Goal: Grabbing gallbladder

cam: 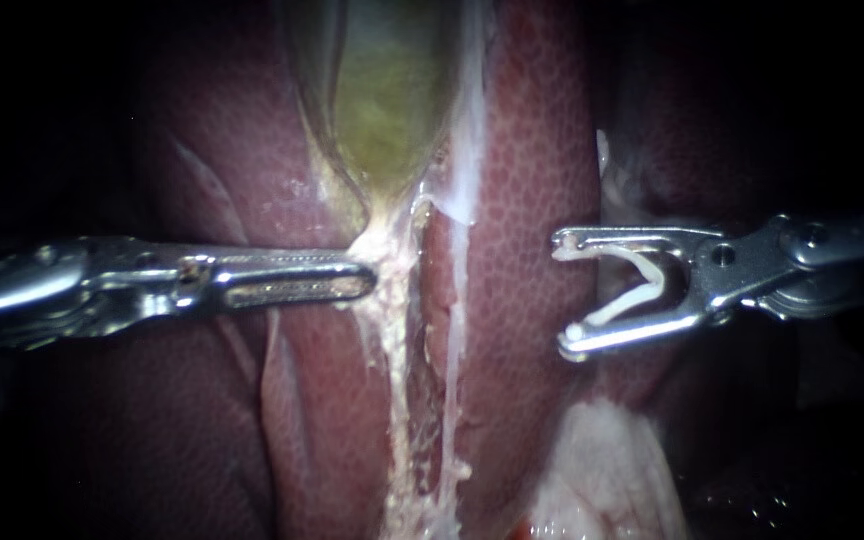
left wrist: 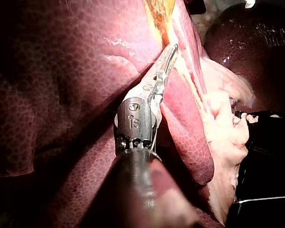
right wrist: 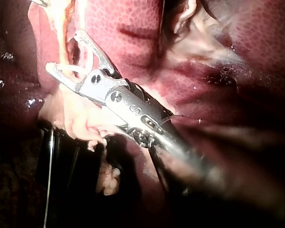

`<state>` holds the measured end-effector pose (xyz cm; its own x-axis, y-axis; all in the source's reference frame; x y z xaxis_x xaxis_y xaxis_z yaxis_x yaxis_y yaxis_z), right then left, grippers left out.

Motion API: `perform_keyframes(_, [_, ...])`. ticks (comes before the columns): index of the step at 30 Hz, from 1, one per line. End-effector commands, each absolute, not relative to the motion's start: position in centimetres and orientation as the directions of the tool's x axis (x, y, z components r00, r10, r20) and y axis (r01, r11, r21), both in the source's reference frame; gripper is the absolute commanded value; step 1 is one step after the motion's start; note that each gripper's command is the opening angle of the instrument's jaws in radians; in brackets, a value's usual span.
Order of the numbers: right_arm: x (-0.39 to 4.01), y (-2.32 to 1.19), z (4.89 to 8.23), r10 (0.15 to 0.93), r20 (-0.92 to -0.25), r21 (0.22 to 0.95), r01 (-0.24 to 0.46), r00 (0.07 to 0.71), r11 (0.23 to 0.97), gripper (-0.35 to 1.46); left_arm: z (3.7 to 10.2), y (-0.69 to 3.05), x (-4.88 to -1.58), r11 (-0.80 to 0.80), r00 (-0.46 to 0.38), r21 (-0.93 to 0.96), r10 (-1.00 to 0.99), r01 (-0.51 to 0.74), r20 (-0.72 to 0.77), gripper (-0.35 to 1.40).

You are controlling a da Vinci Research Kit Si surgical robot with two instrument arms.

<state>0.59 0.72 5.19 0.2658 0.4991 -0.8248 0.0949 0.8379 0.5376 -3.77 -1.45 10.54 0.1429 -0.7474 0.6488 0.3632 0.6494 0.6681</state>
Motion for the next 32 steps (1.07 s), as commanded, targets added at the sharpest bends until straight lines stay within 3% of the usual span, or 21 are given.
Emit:
perform_keyframes(1, [0.59,0.73,5.19,0.499,-0.825,0.538,0.095,0.266,0.838,0.6,10.48,-1.43,-3.73,0.647,0.133,0.67,-0.748,0.365,0.65,-0.35])
perform_keyframes(13, [0.59,0.73,5.19,0.499,-0.825,0.538,0.094,0.266,0.838,0.6,10.19,-1.31,-3.44,0.631,0.099,0.678,-0.755,0.378,0.648,-0.35])
perform_keyframes(32, [0.59,0.73,5.2,0.499,-0.825,0.537,0.094,0.266,0.838,0.6,10.21,-1.31,-3.43,0.63,0.099,0.677,-0.755,0.381,0.648,-0.35])
